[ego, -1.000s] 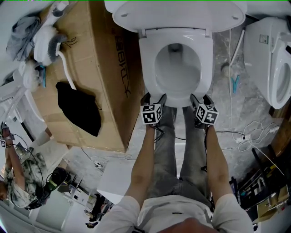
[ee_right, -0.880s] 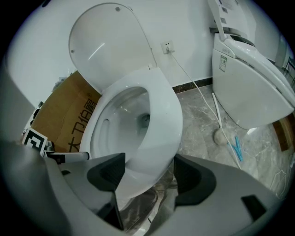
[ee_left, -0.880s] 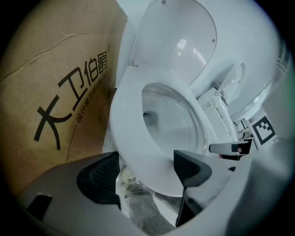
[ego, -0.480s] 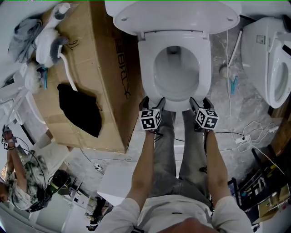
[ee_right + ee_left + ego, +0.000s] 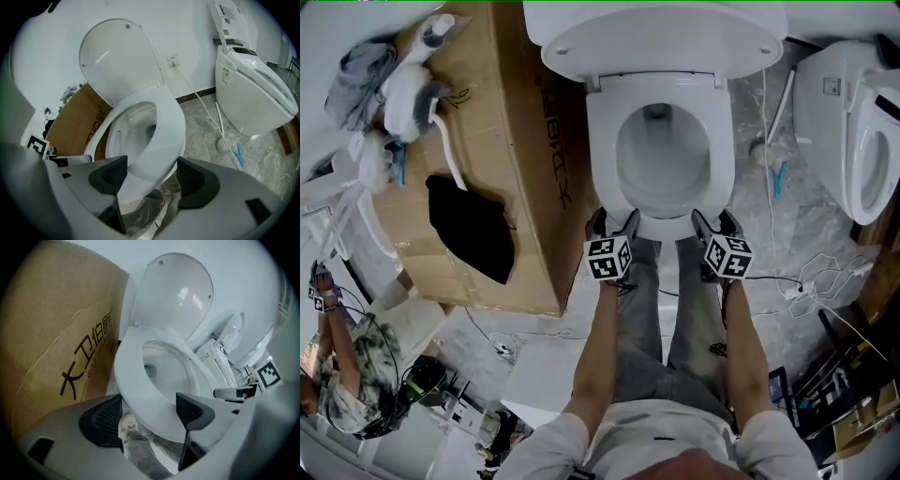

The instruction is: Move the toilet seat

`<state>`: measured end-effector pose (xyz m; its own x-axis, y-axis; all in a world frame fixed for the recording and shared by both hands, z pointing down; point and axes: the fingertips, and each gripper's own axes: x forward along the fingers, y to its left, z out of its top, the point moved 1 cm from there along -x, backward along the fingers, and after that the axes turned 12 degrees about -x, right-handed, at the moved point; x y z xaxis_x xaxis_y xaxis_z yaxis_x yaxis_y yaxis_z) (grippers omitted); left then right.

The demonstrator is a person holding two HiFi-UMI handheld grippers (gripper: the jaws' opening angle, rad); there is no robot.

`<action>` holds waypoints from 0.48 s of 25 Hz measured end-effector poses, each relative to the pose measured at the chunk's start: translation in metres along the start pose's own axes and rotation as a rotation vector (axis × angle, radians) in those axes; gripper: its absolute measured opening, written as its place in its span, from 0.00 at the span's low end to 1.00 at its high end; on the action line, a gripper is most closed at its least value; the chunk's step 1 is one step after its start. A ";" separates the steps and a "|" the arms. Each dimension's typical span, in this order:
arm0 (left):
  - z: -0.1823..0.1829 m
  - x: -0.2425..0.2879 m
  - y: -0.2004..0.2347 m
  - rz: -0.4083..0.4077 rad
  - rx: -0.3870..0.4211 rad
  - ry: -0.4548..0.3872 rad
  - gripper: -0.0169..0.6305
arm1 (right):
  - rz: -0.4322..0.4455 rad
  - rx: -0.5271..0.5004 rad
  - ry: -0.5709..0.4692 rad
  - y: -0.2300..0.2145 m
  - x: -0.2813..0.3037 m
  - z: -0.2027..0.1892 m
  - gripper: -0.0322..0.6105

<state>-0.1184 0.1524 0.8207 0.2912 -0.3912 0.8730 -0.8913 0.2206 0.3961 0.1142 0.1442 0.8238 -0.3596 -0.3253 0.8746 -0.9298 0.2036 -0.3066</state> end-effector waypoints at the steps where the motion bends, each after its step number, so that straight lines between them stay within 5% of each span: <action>1: 0.002 -0.002 -0.002 -0.002 -0.002 -0.003 0.59 | 0.001 0.000 -0.005 0.000 -0.003 0.002 0.58; 12: 0.024 -0.031 -0.016 -0.022 -0.024 -0.043 0.59 | 0.013 0.009 -0.051 0.011 -0.032 0.027 0.58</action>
<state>-0.1208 0.1397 0.7807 0.2949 -0.4343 0.8511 -0.8760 0.2329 0.4223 0.1130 0.1317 0.7824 -0.3750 -0.3695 0.8502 -0.9256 0.2001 -0.3213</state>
